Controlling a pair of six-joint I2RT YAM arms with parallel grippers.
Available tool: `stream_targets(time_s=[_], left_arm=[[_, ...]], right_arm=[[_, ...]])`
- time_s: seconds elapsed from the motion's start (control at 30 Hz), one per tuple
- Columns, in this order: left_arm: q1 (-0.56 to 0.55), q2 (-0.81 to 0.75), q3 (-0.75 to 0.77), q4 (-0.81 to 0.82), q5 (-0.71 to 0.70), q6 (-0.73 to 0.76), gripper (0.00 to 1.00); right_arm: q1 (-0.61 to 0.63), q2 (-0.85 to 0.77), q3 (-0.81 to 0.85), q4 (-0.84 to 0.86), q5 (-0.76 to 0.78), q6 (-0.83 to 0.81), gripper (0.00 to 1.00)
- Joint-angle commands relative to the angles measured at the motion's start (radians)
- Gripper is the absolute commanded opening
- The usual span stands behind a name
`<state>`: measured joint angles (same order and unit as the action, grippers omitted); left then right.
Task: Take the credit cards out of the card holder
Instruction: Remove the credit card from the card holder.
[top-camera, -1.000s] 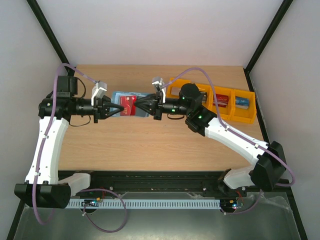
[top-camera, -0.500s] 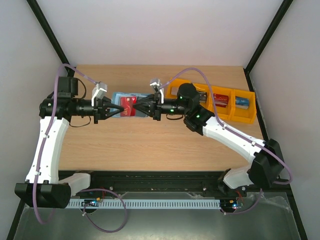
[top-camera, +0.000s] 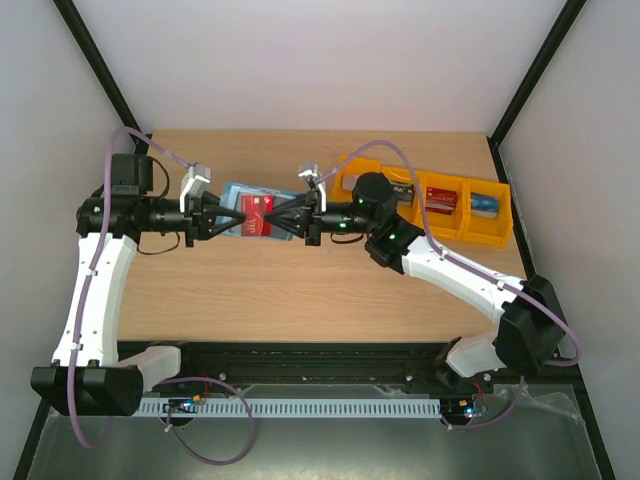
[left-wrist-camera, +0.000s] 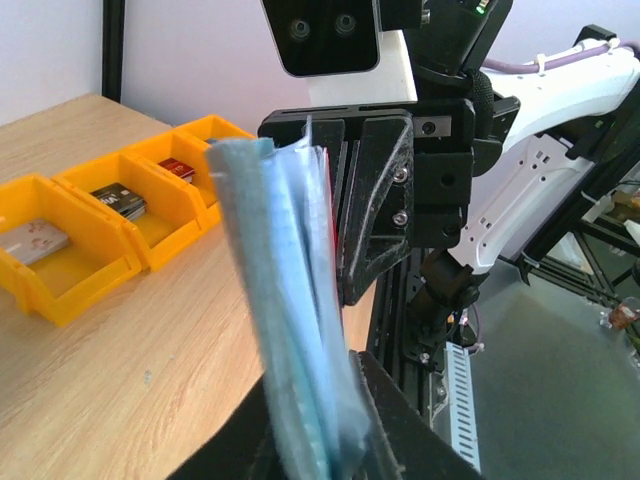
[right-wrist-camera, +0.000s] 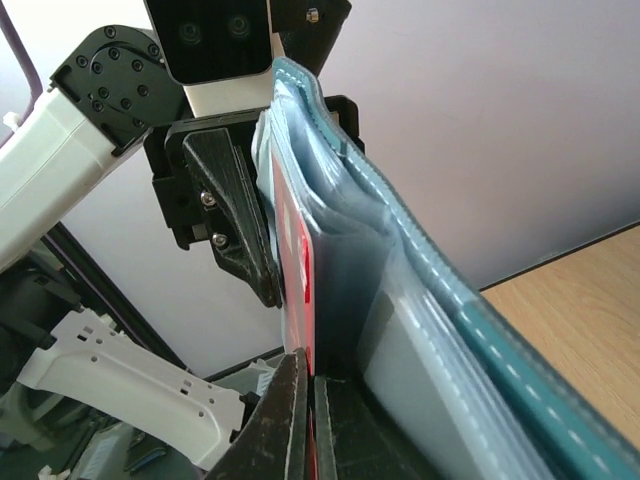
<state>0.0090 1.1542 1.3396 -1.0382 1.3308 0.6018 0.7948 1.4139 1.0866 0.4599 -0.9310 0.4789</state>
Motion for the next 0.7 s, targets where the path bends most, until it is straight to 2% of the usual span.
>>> stream_targets(time_s=[0.0, 0.1, 0.27, 0.4, 0.5, 0.67], left_arm=[[0.011, -0.011, -0.013, 0.003, 0.057, 0.016, 0.14], [0.013, -0.013, -0.014, 0.004, 0.058, 0.016, 0.03], [0.018, -0.017, -0.015, 0.013, 0.048, 0.008, 0.02], [0.037, -0.026, -0.042, 0.164, -0.016, -0.173, 0.02], [0.055, -0.031, -0.090, 0.317, -0.145, -0.381, 0.02], [0.066, -0.030, -0.144, 0.438, -0.359, -0.502, 0.02]], right_arm=[[-0.032, -0.061, -0.015, -0.016, 0.004, -0.038, 0.02], [-0.046, -0.080, -0.018, -0.060, 0.017, -0.062, 0.02], [-0.062, -0.102, -0.016, -0.118, 0.033, -0.093, 0.02], [-0.105, -0.128, -0.015, -0.207, 0.076, -0.127, 0.02], [-0.235, -0.173, -0.067, -0.203, 0.149, -0.038, 0.02], [-0.632, -0.248, -0.227, -0.106, 0.282, 0.352, 0.02]])
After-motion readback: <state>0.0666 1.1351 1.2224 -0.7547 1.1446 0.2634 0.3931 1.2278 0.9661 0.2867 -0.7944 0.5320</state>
